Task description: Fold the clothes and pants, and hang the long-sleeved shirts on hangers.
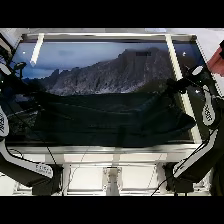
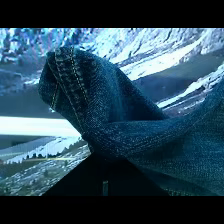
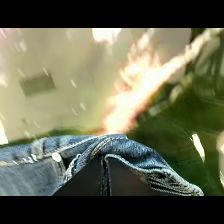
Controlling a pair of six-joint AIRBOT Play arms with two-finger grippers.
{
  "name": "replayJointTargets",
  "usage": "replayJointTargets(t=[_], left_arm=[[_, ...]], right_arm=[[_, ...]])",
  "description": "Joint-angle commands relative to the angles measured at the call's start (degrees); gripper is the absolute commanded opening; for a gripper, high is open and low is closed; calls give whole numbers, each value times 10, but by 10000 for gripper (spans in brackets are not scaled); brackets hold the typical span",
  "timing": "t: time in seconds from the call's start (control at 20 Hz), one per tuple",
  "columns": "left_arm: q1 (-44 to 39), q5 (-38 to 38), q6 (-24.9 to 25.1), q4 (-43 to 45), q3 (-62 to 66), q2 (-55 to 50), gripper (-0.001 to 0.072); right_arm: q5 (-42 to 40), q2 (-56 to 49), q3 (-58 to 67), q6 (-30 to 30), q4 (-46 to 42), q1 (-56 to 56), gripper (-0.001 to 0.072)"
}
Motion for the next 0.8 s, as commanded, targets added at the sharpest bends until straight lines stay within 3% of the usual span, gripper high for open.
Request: replayJointTargets(t=[0.0,0.1,0.25,0.6,0.75], left_arm=[[1,35,1,-27,2,-2,22],[3,74,-24,-33,15,-2,22],[3,115,-114,59,41,-2,21],[9,122,-119,76,46,-11,22],[18,130,-157,75,46,-11,22]], right_arm=[[-90,0,2,4,56,0,21],[-133,0,21,4,85,0,21],[-158,0,86,5,77,-3,21],[-123,2,154,32,21,-38,20],[-132,2,154,50,-10,-39,20]])
